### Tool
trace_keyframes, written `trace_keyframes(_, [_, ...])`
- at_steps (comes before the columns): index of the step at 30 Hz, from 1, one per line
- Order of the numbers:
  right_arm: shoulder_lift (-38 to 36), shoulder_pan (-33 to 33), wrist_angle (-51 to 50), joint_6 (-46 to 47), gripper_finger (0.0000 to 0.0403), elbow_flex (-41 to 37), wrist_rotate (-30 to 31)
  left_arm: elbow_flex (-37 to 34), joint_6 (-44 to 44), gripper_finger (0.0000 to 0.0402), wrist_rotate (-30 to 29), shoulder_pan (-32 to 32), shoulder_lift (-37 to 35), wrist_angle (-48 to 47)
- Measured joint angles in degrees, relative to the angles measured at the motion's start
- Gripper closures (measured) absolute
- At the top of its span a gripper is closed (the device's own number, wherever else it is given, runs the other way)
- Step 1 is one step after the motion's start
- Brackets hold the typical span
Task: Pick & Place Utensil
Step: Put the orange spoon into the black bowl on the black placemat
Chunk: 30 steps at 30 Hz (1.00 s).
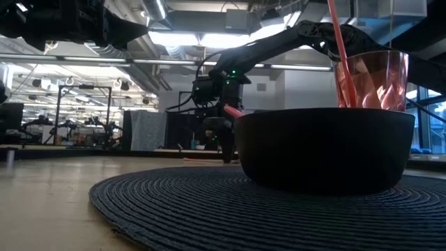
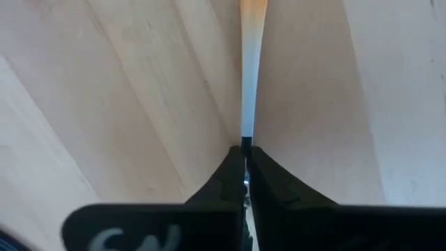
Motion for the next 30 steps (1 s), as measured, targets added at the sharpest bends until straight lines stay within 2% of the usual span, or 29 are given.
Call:
trace_keyframes(14, [-6.3,1.0,-0.6,0.4,0.0399,1.0,-0.5,0.0,0.0,0.0397,-0.1,0.0,0.0,-0.4])
trace_keyframes(20, [-12.7,2.2,0.2,-0.9,0.0399,1.1,-4.3,0.0,0.9,0.0398,-1.2,0.0,0.0,0.0])
trace_keyframes(27, [-18.1,4.6,4.8,-4.2,0.0399,1.2,-10.6,0.0,1.1,0.0398,-1.2,0.0,-7.3,-2.7])
trace_keyframes(30, [-19.8,5.6,4.1,-5.1,0.0399,1.1,-10.8,0.0,1.1,0.0398,-1.6,0.0,-11.7,-6.2])
